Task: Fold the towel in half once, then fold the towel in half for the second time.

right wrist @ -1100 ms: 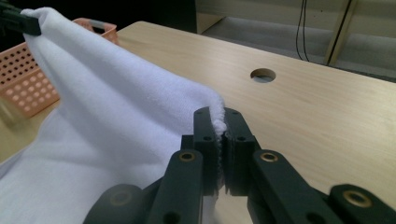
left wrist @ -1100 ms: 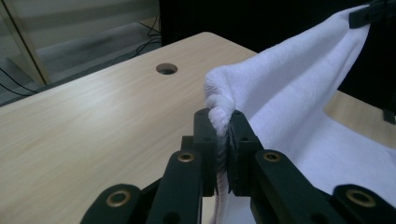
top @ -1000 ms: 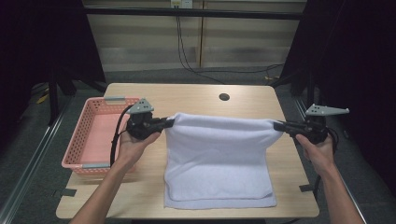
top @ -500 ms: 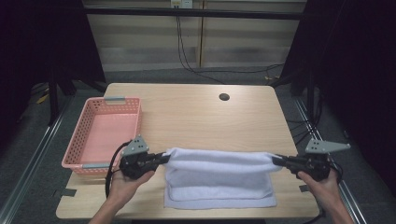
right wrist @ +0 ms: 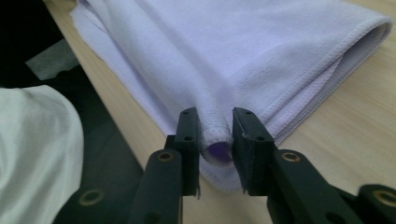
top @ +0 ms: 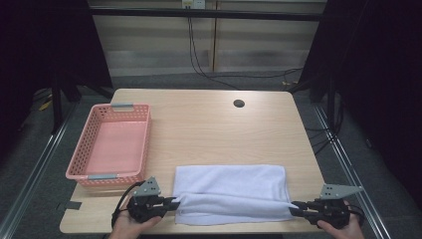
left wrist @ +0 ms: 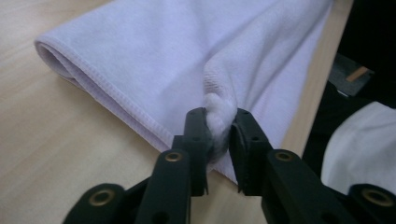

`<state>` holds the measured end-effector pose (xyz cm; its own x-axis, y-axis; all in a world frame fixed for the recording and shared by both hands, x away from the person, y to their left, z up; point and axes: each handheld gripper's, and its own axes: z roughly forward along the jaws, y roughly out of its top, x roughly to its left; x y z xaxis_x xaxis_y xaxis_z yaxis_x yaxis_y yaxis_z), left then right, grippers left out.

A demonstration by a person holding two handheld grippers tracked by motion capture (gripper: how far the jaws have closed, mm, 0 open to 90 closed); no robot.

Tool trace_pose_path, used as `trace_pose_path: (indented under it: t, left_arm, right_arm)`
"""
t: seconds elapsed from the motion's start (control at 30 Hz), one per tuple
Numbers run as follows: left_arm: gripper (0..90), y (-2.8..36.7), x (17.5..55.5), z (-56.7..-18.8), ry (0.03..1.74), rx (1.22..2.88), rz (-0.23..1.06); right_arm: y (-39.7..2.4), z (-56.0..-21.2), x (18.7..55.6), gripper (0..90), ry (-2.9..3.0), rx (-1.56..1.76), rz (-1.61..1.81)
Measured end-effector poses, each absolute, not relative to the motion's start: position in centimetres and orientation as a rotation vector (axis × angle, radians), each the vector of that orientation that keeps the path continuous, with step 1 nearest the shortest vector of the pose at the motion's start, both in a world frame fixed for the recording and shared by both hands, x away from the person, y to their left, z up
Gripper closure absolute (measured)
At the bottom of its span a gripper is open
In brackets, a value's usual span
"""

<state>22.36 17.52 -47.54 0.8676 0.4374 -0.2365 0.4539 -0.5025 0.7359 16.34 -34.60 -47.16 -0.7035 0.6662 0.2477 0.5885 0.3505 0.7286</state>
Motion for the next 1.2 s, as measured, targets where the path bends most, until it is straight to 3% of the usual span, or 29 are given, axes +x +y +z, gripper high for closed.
trace_pose_path:
  t: [0.1, 0.13, 0.33, 0.5, 0.6, 0.93, 1.2]
  left_arm:
    - [70.6, 18.0, 22.0, -47.5, 0.629, 2.162, -0.034]
    - [67.6, 18.4, 21.7, -47.1, 0.619, 2.142, -0.057]
    - [58.0, 19.0, 22.2, -45.6, 0.600, 2.065, -0.058]
    - [66.3, 17.8, 24.3, -45.3, 0.623, 2.078, -0.042]
    - [68.6, 15.7, 26.6, -47.1, 0.655, 2.134, -0.044]
    - [66.2, 14.0, 29.1, -49.4, 0.710, 2.198, -0.059]
    - [65.0, 13.2, 29.2, -49.7, 0.734, 2.178, -0.046]
  right_arm:
    - [-34.6, -46.8, 16.0, 69.5, 2.516, 1.153, 1.289]
    - [-34.5, -46.3, 15.8, 65.3, 2.531, 1.128, 1.190]
    - [-34.4, -45.1, 15.7, 59.2, 2.444, 1.141, 1.310]
    - [-33.0, -45.4, 16.3, 58.6, 2.424, 1.166, 1.387]
    - [-30.1, -46.3, 17.6, 55.4, 2.467, 1.190, 1.350]
    - [-25.5, -48.9, 20.2, 48.8, 2.593, 1.198, 1.147]
    - [-26.0, -49.0, 20.8, 55.8, 2.553, 1.202, 1.097]
